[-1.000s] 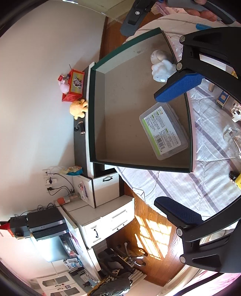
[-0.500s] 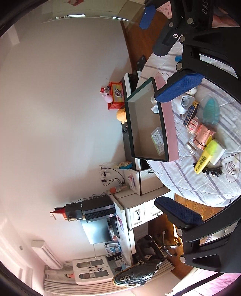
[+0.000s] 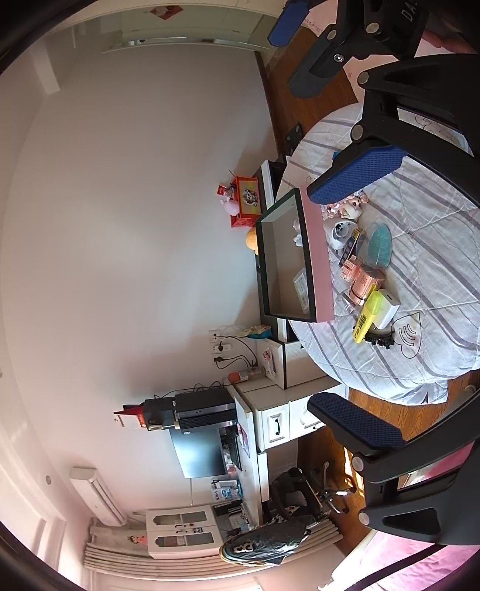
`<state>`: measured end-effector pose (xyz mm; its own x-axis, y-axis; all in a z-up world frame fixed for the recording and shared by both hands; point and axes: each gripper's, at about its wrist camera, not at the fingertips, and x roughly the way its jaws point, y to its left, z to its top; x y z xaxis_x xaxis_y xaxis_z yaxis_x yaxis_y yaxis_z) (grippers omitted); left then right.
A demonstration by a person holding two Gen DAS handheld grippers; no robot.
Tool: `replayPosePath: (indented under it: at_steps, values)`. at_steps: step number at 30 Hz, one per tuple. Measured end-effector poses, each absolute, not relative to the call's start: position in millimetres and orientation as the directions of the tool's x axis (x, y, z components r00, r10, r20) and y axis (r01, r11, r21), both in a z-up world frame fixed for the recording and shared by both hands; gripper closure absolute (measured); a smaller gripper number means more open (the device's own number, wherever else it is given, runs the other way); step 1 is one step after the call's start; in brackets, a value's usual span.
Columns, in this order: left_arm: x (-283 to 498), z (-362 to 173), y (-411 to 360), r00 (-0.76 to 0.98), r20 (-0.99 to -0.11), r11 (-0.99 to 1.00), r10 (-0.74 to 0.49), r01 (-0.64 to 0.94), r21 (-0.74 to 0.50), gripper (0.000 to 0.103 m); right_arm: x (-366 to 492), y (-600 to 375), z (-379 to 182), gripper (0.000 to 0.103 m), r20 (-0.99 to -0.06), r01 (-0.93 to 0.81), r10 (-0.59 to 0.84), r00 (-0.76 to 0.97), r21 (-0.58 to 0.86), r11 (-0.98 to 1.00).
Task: Organize rigid objects
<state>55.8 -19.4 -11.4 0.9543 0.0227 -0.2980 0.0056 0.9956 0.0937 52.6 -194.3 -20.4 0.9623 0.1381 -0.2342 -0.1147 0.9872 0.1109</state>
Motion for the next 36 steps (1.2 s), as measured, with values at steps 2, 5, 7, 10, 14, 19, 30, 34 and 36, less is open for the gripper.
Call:
replayPosePath:
  at_steps: [2, 5, 7, 10, 14, 19, 30, 34, 36]
  values:
    - [45, -9, -19, 0.958, -0.287, 0.996, 0.021, 0.006, 0.094, 0.0, 43, -190, -18, 0.0, -0.221, -0.112, 0.132, 0.966, 0.104, 0.988]
    - [32, -6, -16, 0.962, -0.269, 0.996, 0.04, -0.016, 0.091, 0.0, 32, -182, -12, 0.0, -0.203, -0.113, 0.13, 0.971, 0.09, 0.989]
    - [24, -4, -9, 0.965, -0.26, 0.997, 0.042, -0.022, 0.08, 0.0, 27, -179, -8, 0.0, -0.192, -0.121, 0.135, 0.972, 0.082, 0.989]
    - [14, 1, 0, 0.968, -0.246, 0.997, 0.046, -0.032, 0.064, 0.0, 18, -169, -3, 0.0, -0.17, -0.119, 0.127, 0.977, 0.058, 0.991]
    - [0, 7, 9, 0.975, -0.217, 0.998, 0.055, -0.045, 0.051, 0.0, 4, -158, 4, 0.0, -0.139, -0.118, 0.121, 0.983, 0.027, 0.993]
    - [-13, 13, 15, 0.981, -0.185, 0.997, 0.065, -0.058, 0.045, 0.0, -6, -151, 10, 0.0, -0.11, -0.116, 0.116, 0.987, 0.005, 0.993]
    - [-17, 14, 15, 0.987, -0.153, 0.998, 0.055, -0.051, 0.028, 0.0, -7, -154, 9, 0.0, -0.1, -0.101, 0.101, 0.99, 0.001, 0.995]
    - [-14, 11, 13, 0.985, -0.163, 0.998, 0.052, -0.048, 0.029, 0.0, -3, -156, 6, 0.0, -0.108, -0.096, 0.096, 0.989, 0.005, 0.995]
    - [-9, 8, 12, 0.985, -0.167, 0.999, 0.047, -0.043, 0.027, 0.0, -1, -155, 3, 0.0, -0.115, -0.094, 0.094, 0.989, 0.007, 0.996]
